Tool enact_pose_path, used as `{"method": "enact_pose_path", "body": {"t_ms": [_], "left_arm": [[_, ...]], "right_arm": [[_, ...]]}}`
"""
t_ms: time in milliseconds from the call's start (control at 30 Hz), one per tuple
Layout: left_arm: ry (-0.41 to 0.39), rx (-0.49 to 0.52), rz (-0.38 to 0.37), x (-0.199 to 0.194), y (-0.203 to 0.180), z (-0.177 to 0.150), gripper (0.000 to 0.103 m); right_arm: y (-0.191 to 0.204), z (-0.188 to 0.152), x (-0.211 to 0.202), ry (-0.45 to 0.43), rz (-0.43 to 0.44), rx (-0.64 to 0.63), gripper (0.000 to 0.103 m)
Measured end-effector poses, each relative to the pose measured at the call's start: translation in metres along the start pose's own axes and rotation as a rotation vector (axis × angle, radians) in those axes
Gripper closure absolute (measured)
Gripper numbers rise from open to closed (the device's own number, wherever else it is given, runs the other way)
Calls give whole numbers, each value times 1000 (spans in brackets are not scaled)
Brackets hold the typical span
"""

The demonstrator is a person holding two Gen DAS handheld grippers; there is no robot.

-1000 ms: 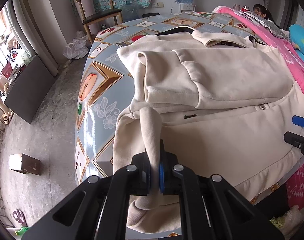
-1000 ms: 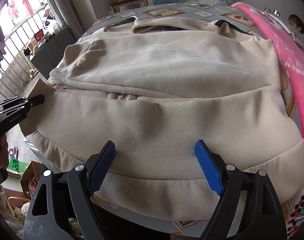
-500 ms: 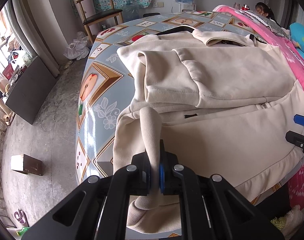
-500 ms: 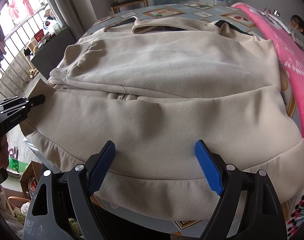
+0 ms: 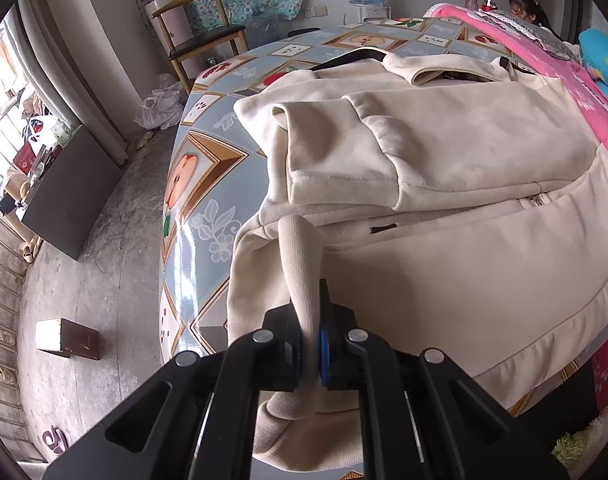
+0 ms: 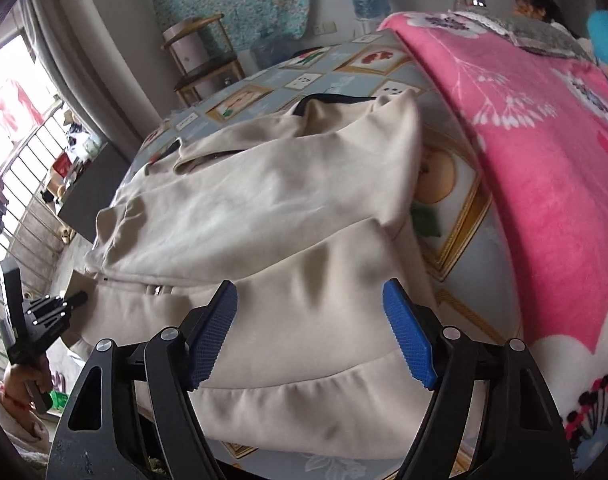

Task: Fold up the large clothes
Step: 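Hold the sleeve with the left tool while the right tool moves along the hem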

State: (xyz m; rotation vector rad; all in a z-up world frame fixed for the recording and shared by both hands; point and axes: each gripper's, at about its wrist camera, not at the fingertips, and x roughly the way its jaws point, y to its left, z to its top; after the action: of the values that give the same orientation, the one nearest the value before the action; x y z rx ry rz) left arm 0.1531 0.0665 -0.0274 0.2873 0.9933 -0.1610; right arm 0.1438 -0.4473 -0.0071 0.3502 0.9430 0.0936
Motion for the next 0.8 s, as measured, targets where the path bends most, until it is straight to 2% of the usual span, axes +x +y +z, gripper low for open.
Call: {"method": "enact_pose_path", "body": {"t_ms": [100, 300, 467, 567, 800], "left_arm": [[0, 1, 1, 0, -1, 0, 96], [3, -3, 2, 2, 0, 0, 96], [7, -12, 6, 4, 0, 0, 96], [8, -11, 9, 3, -1, 0, 96], [8, -3, 7, 3, -1, 0, 96]], "right_arm": [[-7, 11, 8, 1, 24, -18, 37], [-20, 47, 28, 5, 154, 13, 42], [-35, 66, 55, 70, 213, 61, 47], [-45, 61, 65, 114, 235, 104, 49], [-64, 32, 48, 124, 330, 193, 51]]}}
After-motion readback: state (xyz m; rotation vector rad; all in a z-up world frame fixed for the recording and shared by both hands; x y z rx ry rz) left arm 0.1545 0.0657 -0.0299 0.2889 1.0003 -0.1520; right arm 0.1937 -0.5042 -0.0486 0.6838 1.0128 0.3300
